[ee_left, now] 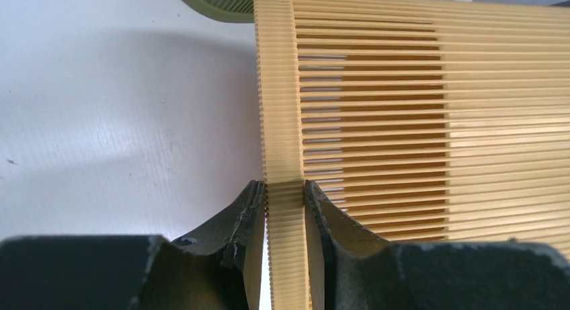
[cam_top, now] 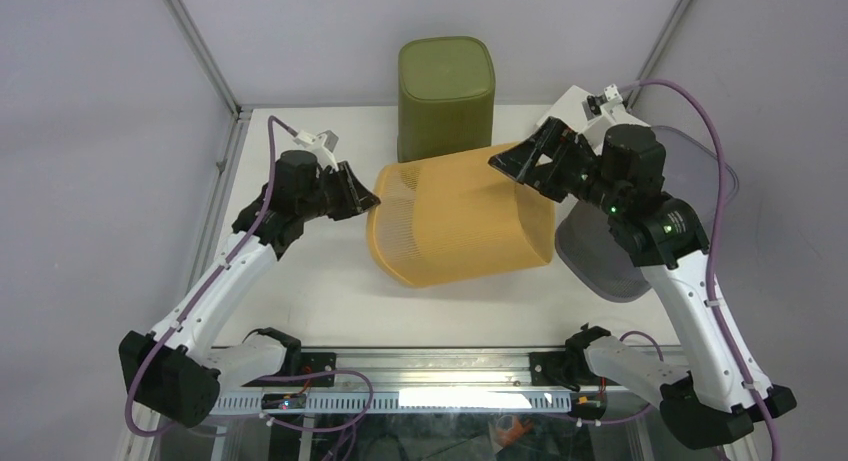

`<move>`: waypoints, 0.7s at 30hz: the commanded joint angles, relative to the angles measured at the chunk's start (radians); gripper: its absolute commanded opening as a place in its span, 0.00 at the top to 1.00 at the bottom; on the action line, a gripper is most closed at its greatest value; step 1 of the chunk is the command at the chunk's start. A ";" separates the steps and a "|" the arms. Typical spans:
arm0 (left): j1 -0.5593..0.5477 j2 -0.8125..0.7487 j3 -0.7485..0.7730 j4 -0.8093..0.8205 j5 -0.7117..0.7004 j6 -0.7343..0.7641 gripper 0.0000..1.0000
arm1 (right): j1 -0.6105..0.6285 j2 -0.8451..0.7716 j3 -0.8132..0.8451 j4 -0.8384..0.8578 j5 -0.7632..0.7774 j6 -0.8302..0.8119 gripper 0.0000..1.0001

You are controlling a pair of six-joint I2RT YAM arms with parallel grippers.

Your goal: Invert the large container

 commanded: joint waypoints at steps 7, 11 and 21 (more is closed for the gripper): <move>-0.046 0.081 -0.052 0.152 0.096 0.003 0.68 | 0.080 0.083 0.025 0.270 -0.127 0.045 0.10; -0.046 0.104 -0.066 0.182 0.087 -0.003 0.63 | 0.133 0.116 0.017 0.310 -0.101 0.045 0.09; -0.046 0.149 -0.059 0.208 0.055 -0.007 0.58 | 0.177 0.177 0.032 0.315 -0.049 0.005 0.08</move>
